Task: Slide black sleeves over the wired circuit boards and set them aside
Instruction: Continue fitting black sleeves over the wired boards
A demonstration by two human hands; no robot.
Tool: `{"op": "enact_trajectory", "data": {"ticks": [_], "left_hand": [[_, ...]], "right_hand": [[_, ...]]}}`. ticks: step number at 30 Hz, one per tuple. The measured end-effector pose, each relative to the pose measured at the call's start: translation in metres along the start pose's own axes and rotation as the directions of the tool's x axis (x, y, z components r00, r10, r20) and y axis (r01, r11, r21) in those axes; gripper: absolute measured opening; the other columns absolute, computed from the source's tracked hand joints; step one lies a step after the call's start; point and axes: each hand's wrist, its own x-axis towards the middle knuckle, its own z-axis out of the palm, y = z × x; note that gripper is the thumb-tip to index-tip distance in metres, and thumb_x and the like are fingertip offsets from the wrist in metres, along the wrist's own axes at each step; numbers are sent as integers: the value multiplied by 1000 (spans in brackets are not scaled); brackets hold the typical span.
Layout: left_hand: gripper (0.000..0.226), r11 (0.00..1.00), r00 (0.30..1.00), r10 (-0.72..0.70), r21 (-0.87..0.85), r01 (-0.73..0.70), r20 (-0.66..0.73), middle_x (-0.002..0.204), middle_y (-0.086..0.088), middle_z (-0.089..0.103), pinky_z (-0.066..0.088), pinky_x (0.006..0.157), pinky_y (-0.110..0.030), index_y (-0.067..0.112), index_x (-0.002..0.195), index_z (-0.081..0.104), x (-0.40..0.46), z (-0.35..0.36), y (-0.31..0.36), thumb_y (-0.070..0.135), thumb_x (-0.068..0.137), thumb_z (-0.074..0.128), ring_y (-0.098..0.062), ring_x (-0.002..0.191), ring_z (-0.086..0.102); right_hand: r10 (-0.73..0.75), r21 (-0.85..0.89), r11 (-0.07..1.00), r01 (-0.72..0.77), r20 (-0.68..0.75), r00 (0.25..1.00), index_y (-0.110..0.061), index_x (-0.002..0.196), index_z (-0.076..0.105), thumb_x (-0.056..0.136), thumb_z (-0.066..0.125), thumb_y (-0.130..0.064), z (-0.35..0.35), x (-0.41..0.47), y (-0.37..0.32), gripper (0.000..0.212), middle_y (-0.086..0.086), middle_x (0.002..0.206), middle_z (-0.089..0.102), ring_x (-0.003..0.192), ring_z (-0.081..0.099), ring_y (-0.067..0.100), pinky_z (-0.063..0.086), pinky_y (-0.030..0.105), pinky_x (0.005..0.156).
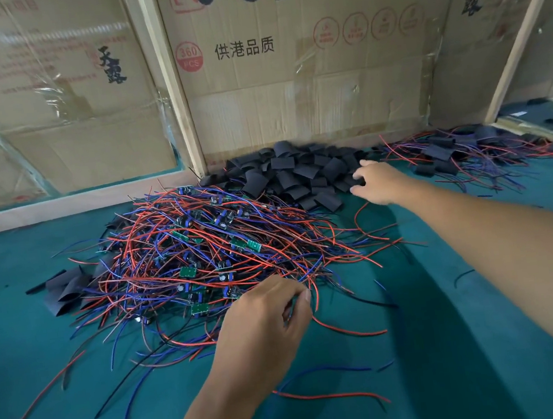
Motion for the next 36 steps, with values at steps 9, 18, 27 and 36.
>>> {"op": "enact_trajectory", "data": {"ticks": [9,18,27,36], "left_hand": [[15,1000,999,-7,1,7,-49,73,13,52,45,62,-36,24,83,65,1,-2,-5,22,96,60,-11,66,48],[53,979,974,-189,-102,176,-127,84,17,53,32,61,-22,43,131,42,3,-1,-14,68,84,46,-1,65,48],[17,845,936,-350,-443,300,-34,82,-3,69,49,66,-32,31,105,67,11,-1,-19,18,93,68,-18,70,61],[28,953,983,-164,-245,180,87,90,16,59,40,56,-27,37,108,51,4,0,-11,20,92,65,-14,56,48]], "right_hand": [[148,365,928,-69,-193,970,-3,122,67,97,56,-29,-15,-44,-33,37,18,123,67,113,63,33,50,41,90],[-94,996,72,-59,65,993,-1,93,73,98,54,-5,-16,-189,-122,20,18,94,76,72,73,20,57,25,64],[-160,913,363,183,-133,978,-25,127,56,90,72,-12,31,-211,-126,42,-8,111,72,100,70,12,56,25,85],[-418,593,642,486,-262,870,-24,124,64,86,72,-26,26,-207,-112,39,-13,106,72,94,67,1,52,23,86]]}}
